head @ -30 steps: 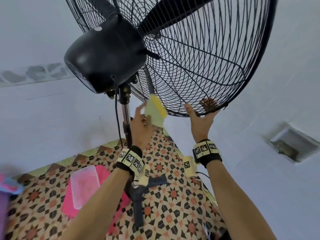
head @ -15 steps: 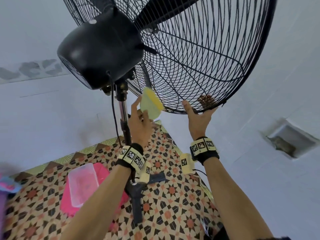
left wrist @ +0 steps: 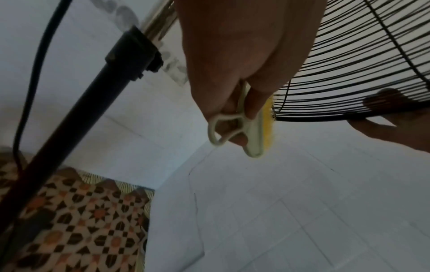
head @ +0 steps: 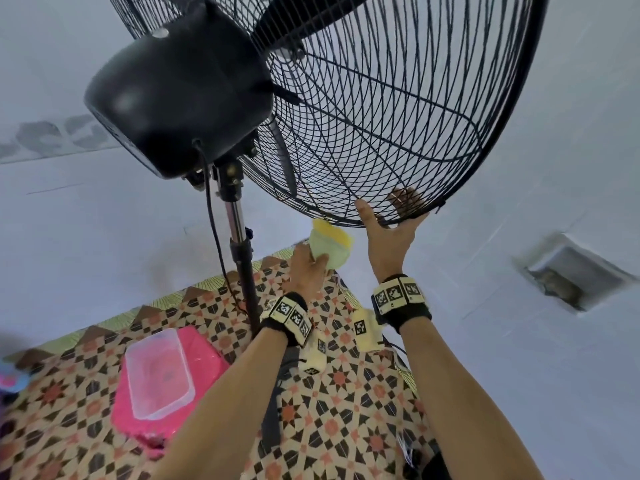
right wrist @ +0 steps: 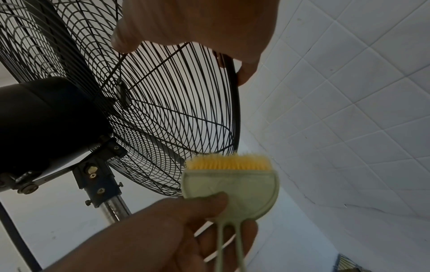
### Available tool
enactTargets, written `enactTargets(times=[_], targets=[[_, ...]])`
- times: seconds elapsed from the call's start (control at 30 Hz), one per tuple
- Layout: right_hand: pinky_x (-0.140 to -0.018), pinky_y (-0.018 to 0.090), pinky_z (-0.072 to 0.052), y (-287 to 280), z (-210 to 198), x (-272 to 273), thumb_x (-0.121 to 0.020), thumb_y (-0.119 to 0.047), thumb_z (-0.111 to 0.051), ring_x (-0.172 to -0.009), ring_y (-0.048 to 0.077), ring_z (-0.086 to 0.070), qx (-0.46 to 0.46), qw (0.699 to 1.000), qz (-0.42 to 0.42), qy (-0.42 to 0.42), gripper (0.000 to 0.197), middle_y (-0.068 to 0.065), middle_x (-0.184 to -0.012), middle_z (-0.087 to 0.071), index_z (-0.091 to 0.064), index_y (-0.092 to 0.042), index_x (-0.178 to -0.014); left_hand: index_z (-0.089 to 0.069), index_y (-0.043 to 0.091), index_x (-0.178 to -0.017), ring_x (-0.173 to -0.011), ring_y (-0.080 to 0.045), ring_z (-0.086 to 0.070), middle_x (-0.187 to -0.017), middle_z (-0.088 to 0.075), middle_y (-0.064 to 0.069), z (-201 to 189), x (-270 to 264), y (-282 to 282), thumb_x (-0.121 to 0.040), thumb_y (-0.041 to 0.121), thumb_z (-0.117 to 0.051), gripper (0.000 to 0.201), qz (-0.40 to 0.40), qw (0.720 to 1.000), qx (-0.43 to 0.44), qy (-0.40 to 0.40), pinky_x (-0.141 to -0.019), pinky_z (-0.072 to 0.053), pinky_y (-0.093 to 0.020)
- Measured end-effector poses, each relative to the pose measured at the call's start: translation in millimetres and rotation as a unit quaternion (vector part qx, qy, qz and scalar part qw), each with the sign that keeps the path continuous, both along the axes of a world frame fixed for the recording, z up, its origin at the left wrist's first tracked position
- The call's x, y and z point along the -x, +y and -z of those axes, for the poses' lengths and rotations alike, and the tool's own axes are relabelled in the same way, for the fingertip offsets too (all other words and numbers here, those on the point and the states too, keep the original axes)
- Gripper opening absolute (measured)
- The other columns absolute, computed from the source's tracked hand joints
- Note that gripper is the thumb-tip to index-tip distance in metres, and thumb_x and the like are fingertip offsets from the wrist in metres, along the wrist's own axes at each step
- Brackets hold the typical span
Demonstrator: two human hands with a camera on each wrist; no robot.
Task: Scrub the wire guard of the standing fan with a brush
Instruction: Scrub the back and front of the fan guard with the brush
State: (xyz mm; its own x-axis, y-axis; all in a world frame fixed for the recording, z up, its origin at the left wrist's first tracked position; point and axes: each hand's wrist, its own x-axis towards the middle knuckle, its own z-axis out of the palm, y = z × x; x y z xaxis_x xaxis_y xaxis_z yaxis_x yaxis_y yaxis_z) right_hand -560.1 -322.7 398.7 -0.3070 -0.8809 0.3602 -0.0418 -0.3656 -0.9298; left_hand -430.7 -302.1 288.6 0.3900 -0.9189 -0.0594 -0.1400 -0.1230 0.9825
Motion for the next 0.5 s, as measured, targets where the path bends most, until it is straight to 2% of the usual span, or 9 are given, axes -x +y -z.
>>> enactTargets(times=[0.07,0.1,0.13,0.23,0.27,0.33,0.37,0.43,0.5], targets=[[-0.114,0.034,-0.042,-0.8,1.0,-0.4,-0.067,-0.047,-0.093,-0.127,0.004,-0.052,-0.002,1.0,0.004,-0.003,0.101,-0.009,-0.134,-0.056,-0.023,-0.044,-0.141,-0.064,-0.002,-0.126,-0.098,-0.032,-0.07,-0.115,-0.072,-0.018,-5.6,9.9,-11.3,-0.096,0.008,-0.067,0.032,-0.004,0.997,-0.025,0.073,-0.087,-0.062,-0.044],[-0.113,0.033,-0.043,-1.9,0.3,0.4,-0.067,-0.047,-0.094,-0.124,-0.003,-0.052,0.0,1.0,0.007,0.0,0.098,-0.014,-0.131,-0.056,-0.024,-0.05,-0.136,-0.064,-0.004,-0.127,-0.106,-0.035,-0.069,-0.119,-0.071,-0.02,-2.8,14.8,-19.8,-0.096,0.008,-0.068,0.034,-0.01,0.991,-0.038,0.125,-0.093,-0.06,-0.05],[-0.109,0.026,-0.042,-3.0,-0.4,1.3,-0.067,-0.046,-0.094,-0.121,-0.01,-0.051,0.004,1.0,0.008,0.005,0.093,-0.019,-0.128,-0.055,-0.027,-0.053,-0.131,-0.064,-0.004,-0.128,-0.111,-0.038,-0.068,-0.122,-0.07,-0.021,-4.4,18.2,-22.8,-0.096,0.008,-0.068,0.035,-0.019,0.982,-0.049,0.18,-0.096,-0.058,-0.053],[-0.098,0.006,-0.036,-4.8,-3.4,4.9,-0.07,-0.035,-0.094,-0.112,-0.019,-0.049,0.017,1.0,0.001,0.015,0.082,-0.023,-0.122,-0.053,-0.035,-0.049,-0.124,-0.066,0.0,-0.126,-0.11,-0.041,-0.069,-0.119,-0.072,-0.019,-2.9,23.1,-18.5,-0.09,0.025,-0.073,0.044,-0.046,0.971,-0.032,0.233,-0.095,-0.058,-0.058],[-0.096,0.004,-0.036,-5.0,-4.8,4.9,-0.071,-0.033,-0.094,-0.112,-0.02,-0.049,0.019,1.0,0.001,0.017,0.08,-0.023,-0.121,-0.053,-0.036,-0.047,-0.124,-0.063,-0.001,-0.128,-0.108,-0.044,-0.068,-0.118,-0.071,-0.022,-7.8,24.7,-5.1,-0.092,0.027,-0.073,0.047,-0.06,0.969,-0.011,0.238,-0.097,-0.057,-0.059],[-0.096,0.005,-0.038,-6.0,-6.3,2.7,-0.071,-0.031,-0.094,-0.112,-0.02,-0.048,0.022,1.0,0.001,0.019,0.088,-0.021,-0.123,-0.052,-0.031,-0.043,-0.132,-0.052,-0.005,-0.136,-0.109,-0.05,-0.064,-0.122,-0.065,-0.028,-9.8,27.3,19.5,-0.097,0.02,-0.072,0.051,-0.092,0.948,0.018,0.305,-0.099,-0.054,-0.058],[-0.095,0.006,-0.04,-7.7,-5.8,1.8,-0.072,-0.031,-0.094,-0.113,-0.02,-0.049,0.022,1.0,0.002,0.016,0.095,-0.02,-0.124,-0.052,-0.026,-0.039,-0.138,-0.052,-0.004,-0.135,-0.109,-0.044,-0.067,-0.123,-0.067,-0.023,-4.9,26.7,27.3,-0.097,0.017,-0.071,0.048,-0.097,0.938,0.029,0.332,-0.095,-0.057,-0.052],[-0.094,0.008,-0.043,-9.7,-3.1,2.1,-0.072,-0.03,-0.094,-0.115,-0.018,-0.048,0.018,1.0,0.0,0.008,0.106,-0.017,-0.127,-0.051,-0.018,-0.032,-0.146,-0.06,0.002,-0.13,-0.107,-0.028,-0.072,-0.119,-0.073,-0.009,4.2,26.5,30.0,-0.096,0.02,-0.073,0.041,-0.103,0.935,0.034,0.337,-0.09,-0.059,-0.044],[-0.098,0.011,-0.042,-8.7,-0.5,3.1,-0.072,-0.033,-0.094,-0.116,-0.018,-0.047,0.012,1.0,-0.003,0.011,0.103,-0.019,-0.126,-0.051,-0.019,-0.034,-0.143,-0.064,0.005,-0.13,-0.107,-0.029,-0.072,-0.116,-0.075,-0.007,13.3,26.3,16.1,-0.09,0.034,-0.077,0.051,-0.092,0.962,0.022,0.255,-0.095,-0.059,-0.052]])
